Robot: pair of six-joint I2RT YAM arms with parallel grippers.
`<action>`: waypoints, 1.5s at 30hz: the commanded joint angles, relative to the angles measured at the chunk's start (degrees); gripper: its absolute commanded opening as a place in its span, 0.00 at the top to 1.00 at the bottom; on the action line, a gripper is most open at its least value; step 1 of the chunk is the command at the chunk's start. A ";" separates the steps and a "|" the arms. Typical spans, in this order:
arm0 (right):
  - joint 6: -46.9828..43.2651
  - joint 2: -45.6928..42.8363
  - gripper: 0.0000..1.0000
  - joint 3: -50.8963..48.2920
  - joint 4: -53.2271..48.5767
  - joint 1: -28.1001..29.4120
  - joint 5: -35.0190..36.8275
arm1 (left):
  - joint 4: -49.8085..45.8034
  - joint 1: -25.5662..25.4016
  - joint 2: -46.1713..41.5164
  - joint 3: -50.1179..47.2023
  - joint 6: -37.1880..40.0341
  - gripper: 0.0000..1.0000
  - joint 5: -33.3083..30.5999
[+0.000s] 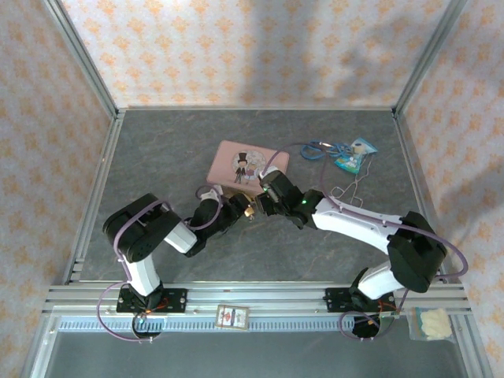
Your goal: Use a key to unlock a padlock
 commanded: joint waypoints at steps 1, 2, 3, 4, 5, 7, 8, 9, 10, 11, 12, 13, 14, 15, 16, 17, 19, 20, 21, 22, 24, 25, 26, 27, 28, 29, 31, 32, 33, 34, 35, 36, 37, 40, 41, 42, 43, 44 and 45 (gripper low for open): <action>1.03 0.06 0.49 0.14 1.00 -0.12 -0.64 | -3.62 1.24 -4.72 -2.36 1.26 0.38 -2.22; 1.21 0.34 0.47 0.18 1.27 -0.04 -1.43 | -4.69 1.67 -6.84 -2.98 1.58 0.36 -2.90; 1.40 0.54 0.47 0.17 1.48 -0.04 -2.24 | -5.97 2.04 -8.51 -3.36 2.08 0.36 -3.55; 1.78 0.82 0.47 -0.01 1.94 0.01 -2.89 | -8.13 2.41 -10.28 -3.47 2.96 0.35 -4.23; 2.10 0.98 0.47 -0.17 2.45 0.05 -3.57 | -10.46 2.74 -12.11 -3.22 3.97 0.35 -5.03; 2.58 1.45 0.47 -0.45 3.28 0.13 -4.65 | -13.94 3.13 -14.17 -2.44 5.87 0.34 -5.95; 2.74 1.80 0.47 -0.47 3.31 0.14 -4.88 | -14.74 3.22 -14.59 -2.03 6.80 0.35 -5.83; 2.96 2.16 0.47 -0.42 3.41 0.22 -4.98 | -15.03 3.23 -14.50 -1.54 7.41 0.35 -5.47; 3.13 2.43 0.48 -0.45 3.49 0.23 -5.05 | -15.10 3.19 -14.00 -1.04 8.06 0.36 -4.67; 3.39 2.60 0.48 -0.61 3.69 0.23 -5.03 | -14.90 3.09 -13.15 -0.42 8.45 0.38 -3.59; 3.63 2.57 0.48 -0.82 3.92 0.23 -5.12 | -14.44 2.85 -12.24 -0.07 8.58 0.39 -2.60; 3.79 2.34 0.48 -1.12 4.29 0.23 -5.29 | -13.01 2.38 -11.17 0.09 8.52 0.41 -2.07; 4.08 2.04 0.48 -1.43 4.60 0.23 -5.35 | -11.76 1.61 -9.98 0.11 8.20 0.42 -1.92; 4.21 1.75 0.48 -1.73 4.90 0.23 -5.51 | -10.96 0.82 -8.98 0.25 7.80 0.43 -1.96; 4.45 1.43 0.48 -2.07 5.16 0.23 -5.52 | -10.26 -0.23 -7.77 0.60 7.32 0.43 -2.06; 4.60 1.17 0.48 -2.34 5.13 0.23 -5.49 | -9.89 -1.21 -6.72 1.08 6.97 0.43 -2.17; 4.89 0.88 0.48 -2.63 5.27 0.23 -5.59 | -9.09 -3.45 -4.20 2.15 5.83 0.43 -3.17; 4.99 0.72 0.48 -2.78 5.23 0.23 -5.61 | -8.63 -4.30 -3.13 2.51 5.29 0.42 -3.74; 5.04 0.56 0.48 -2.86 5.26 0.23 -5.69 | -8.42 -4.99 -1.90 2.95 4.74 0.42 -4.53; 5.01 0.43 0.48 -2.98 5.21 0.23 -5.68 | -8.45 -5.50 -0.71 3.34 3.90 0.42 -5.46; 5.13 -0.12 0.48 -3.16 5.35 0.23 -5.53 | -8.52 -5.95 0.93 3.79 2.45 0.41 -7.50; 5.18 -0.52 0.48 -3.41 5.49 0.23 -5.42 | -8.52 -6.19 1.55 3.95 1.89 0.41 -8.69; 5.15 -0.82 0.48 -3.63 5.63 0.22 -5.35 | -8.63 -6.35 2.00 4.15 1.68 0.41 -9.58; 5.13 -1.16 0.48 -3.74 5.75 0.23 -5.15 | -8.93 -6.46 2.50 4.57 1.58 0.41 -10.82; 5.18 -1.37 0.48 -3.92 5.84 0.23 -5.01 | -9.42 -6.61 3.05 5.18 1.71 0.42 -11.67; 5.05 -1.52 0.48 -3.88 5.87 0.20 -4.89 | -9.83 -6.61 3.51 5.81 1.85 0.42 -11.84; 4.82 -1.62 0.48 -3.63 5.83 0.23 -4.71 | -10.66 -6.69 4.64 7.16 2.18 0.43 -12.05; 4.63 -1.63 0.48 -3.56 5.80 0.22 -4.85 | -11.17 -6.65 4.95 7.70 2.26 0.43 -12.31; 4.56 -1.65 0.48 -3.47 5.73 0.23 -4.81 | -12.01 -6.70 5.29 8.15 2.65 0.44 -12.78; 4.35 -1.63 0.48 -3.39 5.75 0.23 -4.64 | -12.74 -6.65 5.46 8.50 3.13 0.44 -13.59; 4.24 -1.66 0.48 -3.35 5.65 0.23 -4.51 | -13.31 -6.66 5.59 8.68 3.67 0.44 -14.44; 4.06 -1.60 0.48 -3.35 5.70 0.23 -4.26 | -14.16 -6.70 5.73 8.90 3.99 0.44 -15.23; 4.04 -1.65 0.48 -3.37 5.69 0.23 -4.08 | -14.39 -6.70 5.85 8.94 4.07 0.44 -15.68; 3.99 -1.58 0.48 -3.62 6.13 0.23 -3.95 | -13.58 -6.69 6.94 9.24 3.60 0.44 -15.77; 4.03 -1.50 0.48 -3.61 6.30 0.23 -3.99 | -13.06 -6.66 7.49 9.41 3.32 0.45 -15.51; 4.03 -1.42 0.49 -3.65 6.48 0.23 -3.98 | -12.47 -6.67 8.05 9.63 2.86 0.46 -15.33; 4.03 -1.37 0.49 -3.62 6.47 0.23 -3.84 | -11.57 -6.67 9.65 9.68 2.19 0.47 -15.24; 4.12 -1.33 0.49 -3.62 6.44 0.23 -3.76 | -10.60 -6.68 10.50 9.57 1.75 0.48 -15.35; 4.08 -1.37 0.49 -3.59 6.48 0.23 -3.64 | -9.13 -6.70 11.28 9.23 1.15 0.50 -15.53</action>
